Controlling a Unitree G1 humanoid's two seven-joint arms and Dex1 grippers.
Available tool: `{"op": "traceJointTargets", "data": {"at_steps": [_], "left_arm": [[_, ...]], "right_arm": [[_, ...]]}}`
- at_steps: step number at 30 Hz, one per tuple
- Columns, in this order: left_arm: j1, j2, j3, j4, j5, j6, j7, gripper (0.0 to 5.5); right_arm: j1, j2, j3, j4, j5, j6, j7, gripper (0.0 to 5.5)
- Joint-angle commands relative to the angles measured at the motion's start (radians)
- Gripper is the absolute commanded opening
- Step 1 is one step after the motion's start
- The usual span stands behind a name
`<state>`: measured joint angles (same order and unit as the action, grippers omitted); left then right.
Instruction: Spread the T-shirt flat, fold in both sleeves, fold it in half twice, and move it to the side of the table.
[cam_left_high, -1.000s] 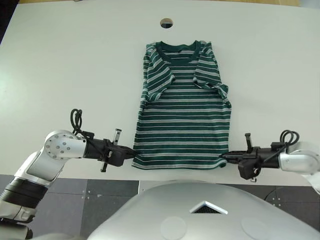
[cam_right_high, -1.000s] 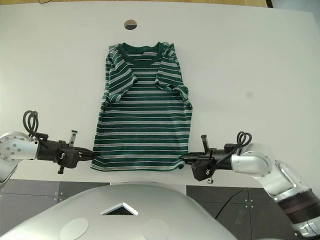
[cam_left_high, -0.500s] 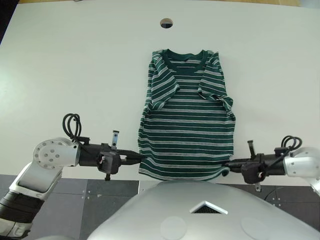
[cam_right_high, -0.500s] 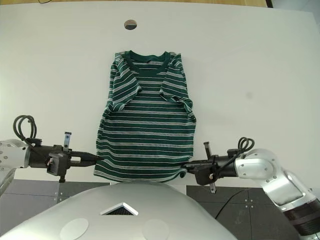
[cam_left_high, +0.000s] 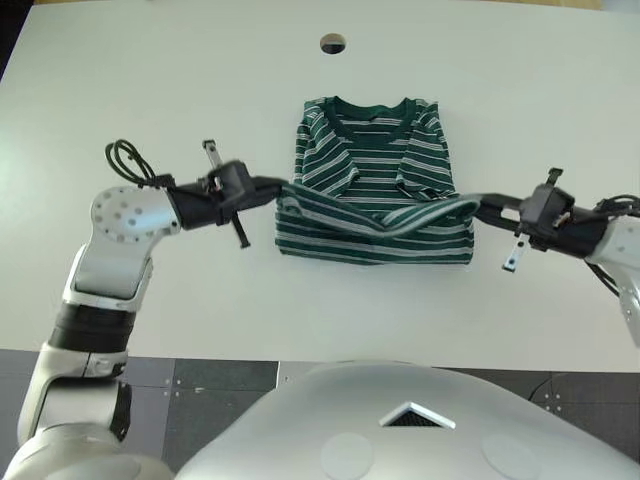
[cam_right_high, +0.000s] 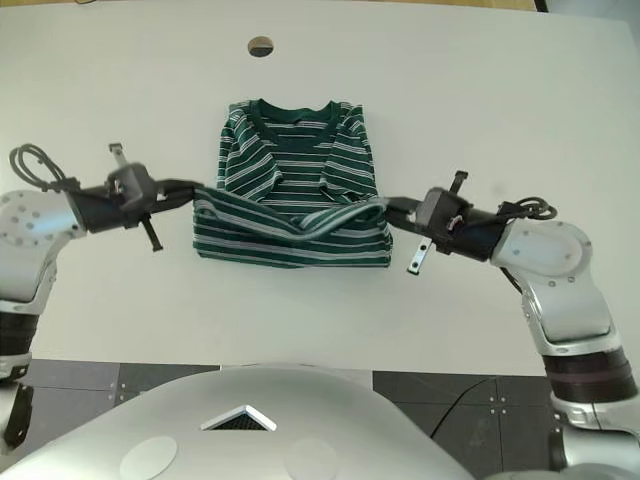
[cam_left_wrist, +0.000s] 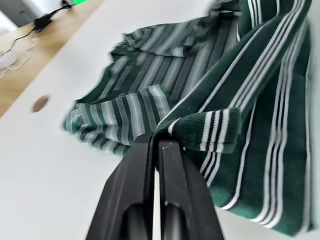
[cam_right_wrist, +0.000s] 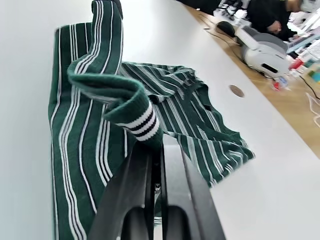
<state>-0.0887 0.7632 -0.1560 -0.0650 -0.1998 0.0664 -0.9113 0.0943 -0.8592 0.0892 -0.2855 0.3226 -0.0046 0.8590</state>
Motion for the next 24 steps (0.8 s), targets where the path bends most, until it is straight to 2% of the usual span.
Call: {"op": "traceJointTargets", "data": {"at_steps": [1,8,15,17,21,24], "left_arm": [[-0.127,-0.080,0.015,0.102,-0.004,0.122,0.056,0.13],[-0.341,-0.204,0.038,0.361,0.025,0.227,0.148,0.13],[-0.512,-0.310,0.048,0.645,0.080,0.229,0.246,0.13],[-0.545,-0.333,0.056,0.698,0.088,0.218,0.266,0.10],[-0.597,-0.378,0.066,0.788,0.109,0.178,0.315,0.73],[-0.621,-0.403,0.059,0.855,0.144,0.136,0.367,1.07]], "right_arm": [[-0.096,0.053,-0.016,0.043,-0.002,0.114,-0.044,0.10],[-0.274,0.143,-0.003,0.187,-0.021,0.232,-0.069,0.10],[-0.465,0.253,0.084,0.502,-0.120,0.278,-0.055,0.10],[-0.507,0.298,0.092,0.581,-0.143,0.267,-0.070,0.50],[-0.598,0.386,0.071,0.751,-0.176,0.226,-0.128,1.29],[-0.659,0.422,0.012,0.891,-0.196,0.175,-0.235,1.84]]}}
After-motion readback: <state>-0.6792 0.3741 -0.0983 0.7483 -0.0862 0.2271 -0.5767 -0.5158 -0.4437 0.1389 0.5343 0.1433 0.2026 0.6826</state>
